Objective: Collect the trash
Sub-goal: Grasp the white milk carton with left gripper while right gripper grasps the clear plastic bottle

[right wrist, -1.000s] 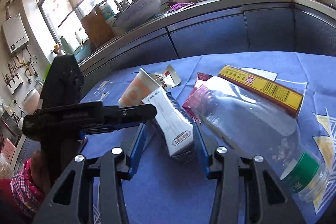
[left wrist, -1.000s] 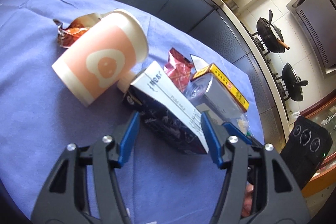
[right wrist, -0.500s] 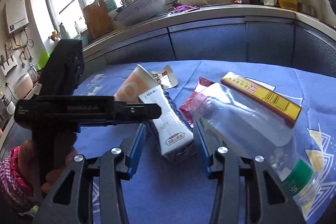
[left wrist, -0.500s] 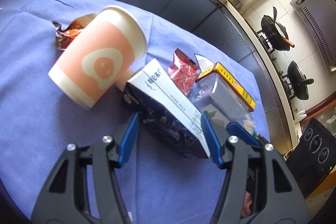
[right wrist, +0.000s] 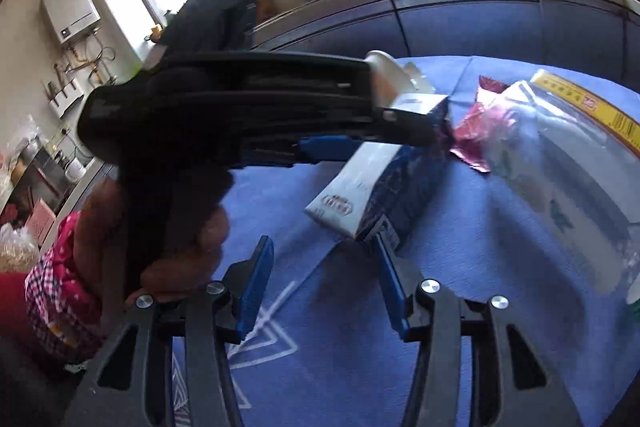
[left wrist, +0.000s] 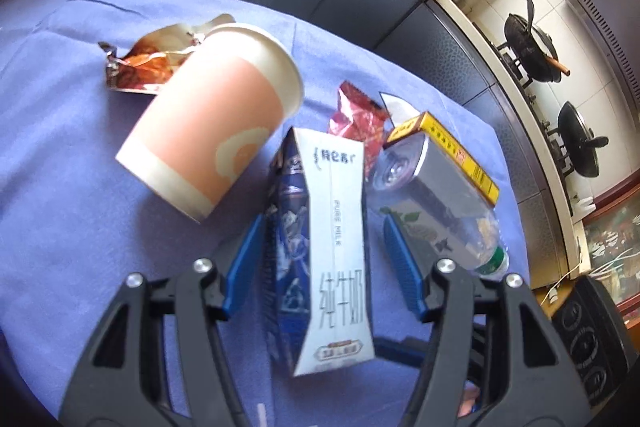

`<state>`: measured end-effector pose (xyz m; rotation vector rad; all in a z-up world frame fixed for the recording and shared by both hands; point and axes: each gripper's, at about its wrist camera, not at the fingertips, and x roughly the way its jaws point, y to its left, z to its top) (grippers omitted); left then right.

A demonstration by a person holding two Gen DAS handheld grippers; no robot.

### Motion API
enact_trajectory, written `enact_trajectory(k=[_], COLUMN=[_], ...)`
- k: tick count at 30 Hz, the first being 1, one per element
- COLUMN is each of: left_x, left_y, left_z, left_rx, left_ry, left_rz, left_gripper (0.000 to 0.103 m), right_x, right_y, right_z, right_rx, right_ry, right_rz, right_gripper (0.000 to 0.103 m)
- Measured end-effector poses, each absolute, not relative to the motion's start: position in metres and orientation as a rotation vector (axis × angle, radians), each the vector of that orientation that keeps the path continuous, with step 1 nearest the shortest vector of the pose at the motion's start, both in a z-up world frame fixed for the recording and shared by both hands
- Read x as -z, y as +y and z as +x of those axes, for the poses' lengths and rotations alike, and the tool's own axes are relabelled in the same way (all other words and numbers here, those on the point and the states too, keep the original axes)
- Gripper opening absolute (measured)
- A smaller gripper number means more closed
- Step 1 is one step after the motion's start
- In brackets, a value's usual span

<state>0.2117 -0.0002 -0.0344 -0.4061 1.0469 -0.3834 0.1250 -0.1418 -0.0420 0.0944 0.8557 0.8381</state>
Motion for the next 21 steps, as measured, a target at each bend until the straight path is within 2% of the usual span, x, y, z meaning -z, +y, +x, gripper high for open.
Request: enact_trajectory(k=[4,9,12,21], left_x=[0.033,0.043,0.047,0.045], left_y=[-0.018,-0.03,-0.032,-0.014], left_z=[0.204,0.191,0.187,0.155], left_rx=[0.35,0.343,0.335,0.374], left_ry=[1.059,1.088,1.08,1.021], left_rz=[-0.241,-0.123,-0.097,-0.052], left_gripper=[0.059,0.06,0.06,0.053], right_x=[0.027,-0.01,-0.007,0.04], right_y=[-0.163,-0.222,-0.255,-0.271], right_z=[0.105,0.093,0.112,0.152], right_rx=[-0.784,-0.473,-0.387,-0.348], right_ry=[0.794,0.636,0.718,0.928], right_rz=[0.113,-0.114,-0.169,-0.329], right_gripper=[0.052,0.053,0.061,0.06])
